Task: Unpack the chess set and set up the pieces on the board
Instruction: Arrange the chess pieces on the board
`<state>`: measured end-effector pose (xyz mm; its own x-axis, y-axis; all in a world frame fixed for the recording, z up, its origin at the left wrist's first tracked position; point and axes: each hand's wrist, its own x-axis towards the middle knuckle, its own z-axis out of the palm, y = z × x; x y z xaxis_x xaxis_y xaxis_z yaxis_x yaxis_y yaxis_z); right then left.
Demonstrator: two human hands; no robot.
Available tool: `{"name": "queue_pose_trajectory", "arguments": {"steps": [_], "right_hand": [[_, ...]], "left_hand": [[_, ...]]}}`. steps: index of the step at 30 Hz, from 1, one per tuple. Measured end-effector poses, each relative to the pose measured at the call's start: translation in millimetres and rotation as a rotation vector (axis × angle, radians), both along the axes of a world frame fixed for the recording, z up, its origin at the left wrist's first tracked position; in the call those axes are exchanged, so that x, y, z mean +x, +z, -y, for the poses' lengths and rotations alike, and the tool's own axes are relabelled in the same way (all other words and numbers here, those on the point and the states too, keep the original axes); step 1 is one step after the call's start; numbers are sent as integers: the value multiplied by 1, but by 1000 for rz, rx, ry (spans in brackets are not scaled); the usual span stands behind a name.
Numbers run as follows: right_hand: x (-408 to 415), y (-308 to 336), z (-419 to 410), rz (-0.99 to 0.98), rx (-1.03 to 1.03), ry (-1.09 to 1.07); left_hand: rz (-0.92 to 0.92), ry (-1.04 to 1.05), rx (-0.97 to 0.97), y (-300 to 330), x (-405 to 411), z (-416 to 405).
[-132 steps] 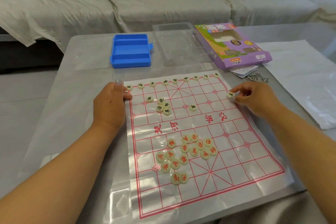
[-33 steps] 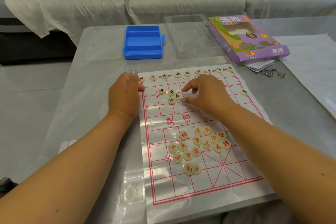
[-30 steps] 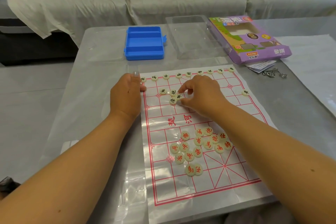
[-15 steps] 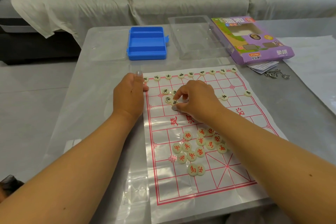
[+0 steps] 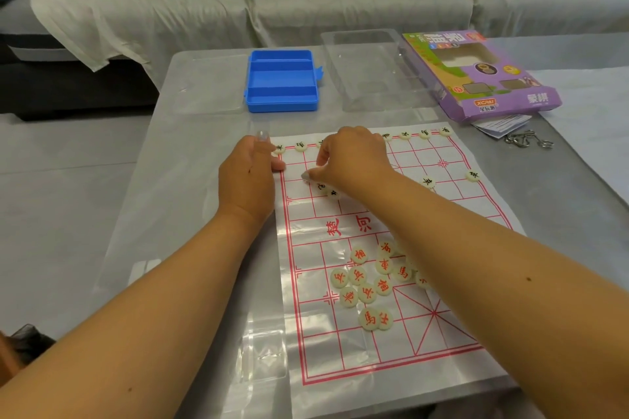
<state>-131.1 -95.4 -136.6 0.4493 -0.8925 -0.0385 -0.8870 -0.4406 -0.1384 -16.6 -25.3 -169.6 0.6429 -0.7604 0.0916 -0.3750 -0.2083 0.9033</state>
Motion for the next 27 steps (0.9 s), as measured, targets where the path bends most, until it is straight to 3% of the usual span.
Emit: {"name": "queue_pose_trajectory", "arguments": {"steps": [6,15,24,27], "right_hand": [[8,-5,-1,-3,-6,14],[-19,18,-32,308,-101,281],[-21,14,-40,332,-119,327],[-12,8,-39,226,-83,335]], "left_hand": [[-57,11,-35,0,0,-1],[-69,8,-58,0,0,0],[-38,4,-43,2,0,-2],[-43,15,-53,2,0,-3]]}}
